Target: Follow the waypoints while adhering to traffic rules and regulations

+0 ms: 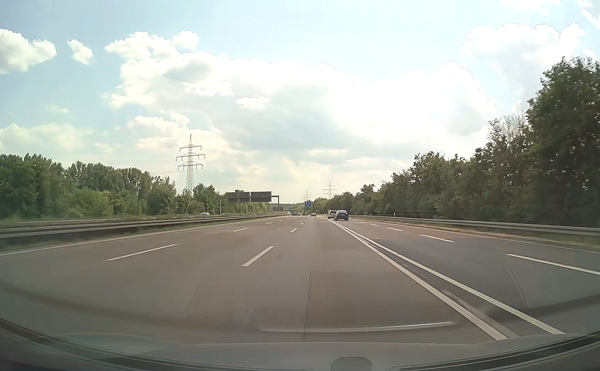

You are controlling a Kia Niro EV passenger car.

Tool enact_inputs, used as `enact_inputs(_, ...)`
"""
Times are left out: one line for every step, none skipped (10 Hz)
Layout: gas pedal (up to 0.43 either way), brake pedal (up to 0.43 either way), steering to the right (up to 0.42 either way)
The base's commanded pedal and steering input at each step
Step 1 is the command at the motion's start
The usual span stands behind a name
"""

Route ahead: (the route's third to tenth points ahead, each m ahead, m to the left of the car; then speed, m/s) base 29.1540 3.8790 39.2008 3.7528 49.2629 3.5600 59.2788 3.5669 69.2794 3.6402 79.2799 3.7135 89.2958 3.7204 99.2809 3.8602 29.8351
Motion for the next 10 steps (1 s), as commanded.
enact_inputs(0.079, 0.030, -0.003)
enact_inputs(0.079, 0.030, -0.003)
enact_inputs(0.079, 0.030, -0.002)
enact_inputs(0.098, 0.030, -0.002)
enact_inputs(0.110, 0.037, -0.002)
enact_inputs(0.118, 0.030, -0.002)
enact_inputs(0.118, 0.030, -0.004)
enact_inputs(0.130, 0.030, -0.004)
enact_inputs(0.130, 0.030, -0.003)
enact_inputs(0.130, 0.030, -0.003)
